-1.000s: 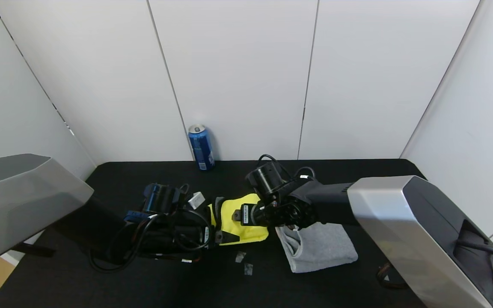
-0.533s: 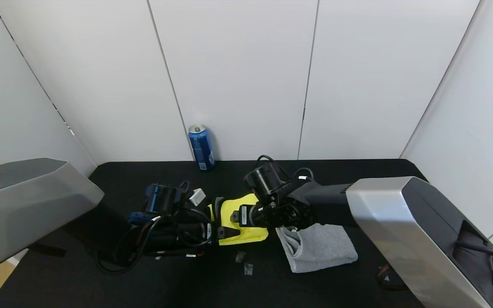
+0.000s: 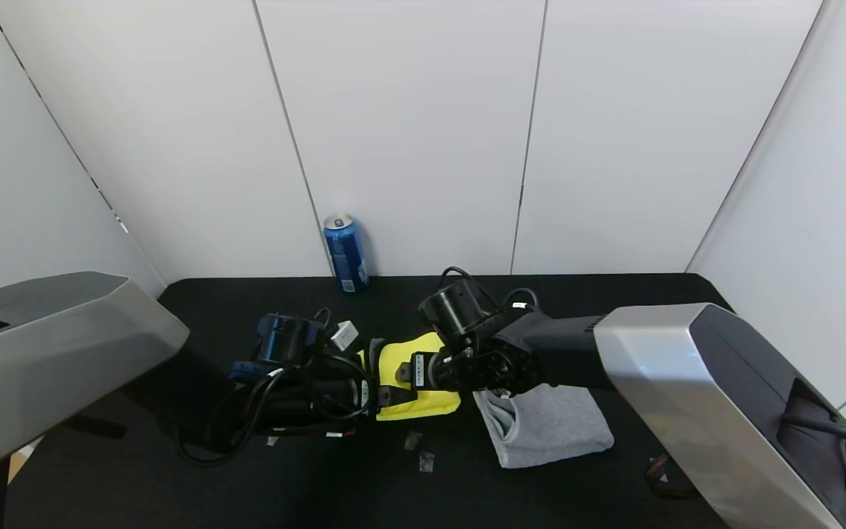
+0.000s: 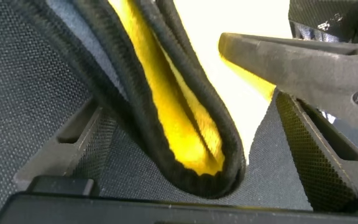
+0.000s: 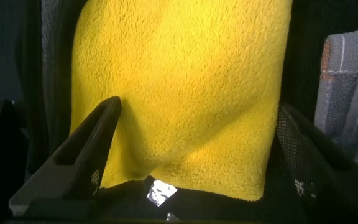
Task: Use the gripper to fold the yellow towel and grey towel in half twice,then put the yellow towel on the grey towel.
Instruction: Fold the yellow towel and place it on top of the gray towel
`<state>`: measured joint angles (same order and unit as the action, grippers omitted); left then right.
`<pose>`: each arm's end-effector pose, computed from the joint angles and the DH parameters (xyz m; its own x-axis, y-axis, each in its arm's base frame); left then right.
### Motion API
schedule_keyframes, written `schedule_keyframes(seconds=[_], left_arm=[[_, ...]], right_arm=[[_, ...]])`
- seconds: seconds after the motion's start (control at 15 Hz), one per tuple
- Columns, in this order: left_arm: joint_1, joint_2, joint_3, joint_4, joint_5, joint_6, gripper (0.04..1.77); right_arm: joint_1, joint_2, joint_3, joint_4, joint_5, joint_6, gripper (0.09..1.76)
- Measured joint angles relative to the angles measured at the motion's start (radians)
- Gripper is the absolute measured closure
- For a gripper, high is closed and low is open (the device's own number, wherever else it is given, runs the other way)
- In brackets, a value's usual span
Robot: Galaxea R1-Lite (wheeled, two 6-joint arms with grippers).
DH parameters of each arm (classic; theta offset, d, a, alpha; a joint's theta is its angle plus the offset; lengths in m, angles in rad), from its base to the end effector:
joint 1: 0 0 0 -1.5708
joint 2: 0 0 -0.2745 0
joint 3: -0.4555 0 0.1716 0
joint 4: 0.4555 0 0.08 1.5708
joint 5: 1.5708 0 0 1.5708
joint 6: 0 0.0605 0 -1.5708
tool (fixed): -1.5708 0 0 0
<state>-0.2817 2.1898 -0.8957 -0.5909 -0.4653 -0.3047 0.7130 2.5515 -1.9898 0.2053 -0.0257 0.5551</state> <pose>0.3539 -0.1307 0.0093 0.5301 -0.6205 -0.5779 0.3643 0.7821 -0.5056 0.3791 0.3258 0.0371 0.5612 0.4514 -0.6938 -0.2672 0.8921 0.3643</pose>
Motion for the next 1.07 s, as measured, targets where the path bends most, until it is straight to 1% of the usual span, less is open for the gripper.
schedule_keyframes(seconds=[0.13,0.2,0.27,0.33,0.47,0.6,0.67,0.73,0.8,0.87,0.93,1.07], left_arm=[[0.000,0.002,-0.001,0.000,0.000,-0.001,0.09],[0.000,0.003,-0.001,0.001,0.000,-0.001,0.09],[0.000,0.003,-0.001,0.000,0.000,0.000,0.09],[0.000,0.004,-0.001,0.000,0.000,0.000,0.09],[0.002,0.006,0.000,0.001,0.003,0.003,0.44],[0.000,0.009,0.002,0.005,0.001,0.010,0.73],[0.000,0.011,0.003,0.005,0.001,0.013,0.85],[0.000,0.013,0.003,0.004,0.001,0.013,0.94],[-0.001,0.014,0.003,0.003,0.001,0.014,1.04],[-0.001,0.014,0.004,0.001,0.001,0.015,1.41],[-0.001,0.015,0.004,0.000,0.000,0.015,1.61],[-0.001,0.014,0.004,0.000,0.000,0.015,1.61]], right_arm=[[0.001,0.000,0.000,0.000,0.000,0.000,0.14],[0.001,0.000,0.000,0.002,0.000,0.000,0.17],[0.001,0.000,0.000,0.001,0.000,0.000,0.37],[0.001,0.000,0.000,0.001,0.000,0.000,0.52],[0.002,0.000,0.000,0.002,0.000,0.002,0.81],[0.002,0.000,0.000,0.002,0.000,0.002,1.02],[0.002,-0.001,0.000,0.002,-0.001,0.002,1.14],[0.002,-0.001,0.000,0.002,0.000,0.002,1.68],[0.002,-0.001,0.000,0.002,0.000,0.002,1.71],[0.002,-0.001,0.000,0.002,0.000,0.002,1.71],[0.002,-0.001,0.000,0.002,0.000,0.003,1.71],[0.002,-0.002,0.000,0.003,-0.001,0.003,1.71]])
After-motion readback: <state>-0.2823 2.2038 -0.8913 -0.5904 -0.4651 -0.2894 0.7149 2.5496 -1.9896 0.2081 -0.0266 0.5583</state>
